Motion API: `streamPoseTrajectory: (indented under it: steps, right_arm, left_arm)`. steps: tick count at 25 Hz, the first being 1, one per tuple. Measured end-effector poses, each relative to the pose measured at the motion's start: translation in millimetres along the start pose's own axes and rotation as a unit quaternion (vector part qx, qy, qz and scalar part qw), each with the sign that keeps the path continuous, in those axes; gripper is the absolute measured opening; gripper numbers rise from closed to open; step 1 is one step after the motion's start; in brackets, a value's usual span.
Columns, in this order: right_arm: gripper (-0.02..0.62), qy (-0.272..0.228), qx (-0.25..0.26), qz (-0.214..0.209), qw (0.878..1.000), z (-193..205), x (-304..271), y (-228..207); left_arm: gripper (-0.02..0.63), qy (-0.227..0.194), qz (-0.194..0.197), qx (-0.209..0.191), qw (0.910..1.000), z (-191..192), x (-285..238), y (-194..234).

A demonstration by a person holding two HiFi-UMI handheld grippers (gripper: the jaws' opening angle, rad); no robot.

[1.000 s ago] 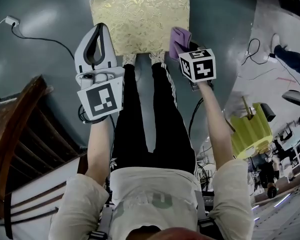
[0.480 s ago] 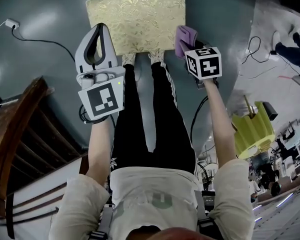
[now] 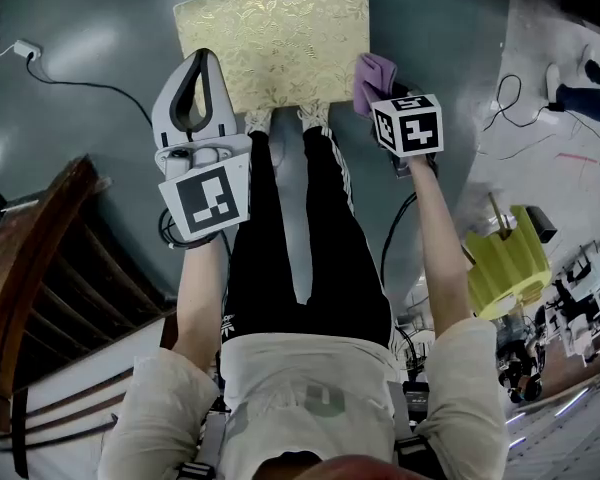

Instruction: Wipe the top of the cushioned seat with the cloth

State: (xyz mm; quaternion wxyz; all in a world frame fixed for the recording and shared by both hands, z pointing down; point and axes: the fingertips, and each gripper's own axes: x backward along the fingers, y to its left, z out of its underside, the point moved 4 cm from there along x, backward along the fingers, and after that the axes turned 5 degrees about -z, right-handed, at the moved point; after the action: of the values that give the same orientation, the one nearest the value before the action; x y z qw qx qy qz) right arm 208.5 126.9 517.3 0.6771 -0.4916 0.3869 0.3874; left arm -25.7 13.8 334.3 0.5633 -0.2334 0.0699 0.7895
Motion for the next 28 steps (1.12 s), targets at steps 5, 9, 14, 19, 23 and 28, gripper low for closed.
streamPoseTrajectory:
  steps: [5, 9, 14, 19, 23, 28]
  right_arm:
    - [0.092, 0.001, 0.001, 0.007, 1.0, -1.2, -1.1, 1.5]
    - [0.092, 0.004, -0.003, 0.009, 1.0, -2.1, -1.0, 0.8]
    - [0.092, 0.006, -0.027, 0.019, 0.999, -4.7, 2.4, 2.0]
    - [0.092, -0.082, -0.054, 0.032, 0.995, -55.3, 55.0, 23.7]
    - [0.092, -0.185, -0.006, 0.058, 0.981, -136.2, 134.5, 65.5]
    - [0.092, -0.35, 0.047, 0.082, 0.932, -243.0, 278.4, 134.9]
  left_arm:
    - [0.006, -0.003, 0.001, 0.003, 1.0, -2.6, -0.8, -0.7]
    - [0.006, -0.003, 0.003, 0.01, 0.9999, -6.1, 0.5, -3.2]
    - [0.006, -0.001, -0.009, 0.025, 0.9996, -20.5, -0.9, 3.1]
    - [0.006, -0.053, -0.012, 0.033, 0.998, -75.9, 10.0, 14.7]
    - [0.006, -0.054, -0.014, 0.033, 0.9979, -123.8, 27.3, 31.9]
    - [0.006, -0.088, -0.014, 0.051, 0.9948, -224.7, 45.5, 52.6]
